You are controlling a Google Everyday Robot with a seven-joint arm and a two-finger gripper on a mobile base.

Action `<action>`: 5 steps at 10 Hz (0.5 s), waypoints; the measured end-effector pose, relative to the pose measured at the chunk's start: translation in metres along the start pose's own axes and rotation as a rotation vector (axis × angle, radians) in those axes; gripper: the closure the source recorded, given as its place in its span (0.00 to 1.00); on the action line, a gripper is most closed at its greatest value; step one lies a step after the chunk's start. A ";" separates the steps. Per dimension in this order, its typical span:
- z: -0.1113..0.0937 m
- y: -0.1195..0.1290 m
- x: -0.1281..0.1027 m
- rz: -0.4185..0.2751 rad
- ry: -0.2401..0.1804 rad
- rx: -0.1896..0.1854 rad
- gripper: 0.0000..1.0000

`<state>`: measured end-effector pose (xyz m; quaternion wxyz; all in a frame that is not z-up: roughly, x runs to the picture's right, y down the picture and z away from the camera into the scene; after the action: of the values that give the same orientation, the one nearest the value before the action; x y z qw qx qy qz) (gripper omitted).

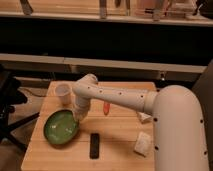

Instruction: Drag the ceramic bowl in a circle

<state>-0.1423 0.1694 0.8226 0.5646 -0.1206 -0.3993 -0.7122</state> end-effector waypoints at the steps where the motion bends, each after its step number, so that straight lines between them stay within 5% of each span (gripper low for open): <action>1: 0.000 0.004 0.001 -0.007 -0.005 0.001 1.00; 5: 0.005 0.002 0.003 -0.034 -0.021 0.010 1.00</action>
<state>-0.1425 0.1705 0.8288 0.5488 -0.1186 -0.4108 -0.7183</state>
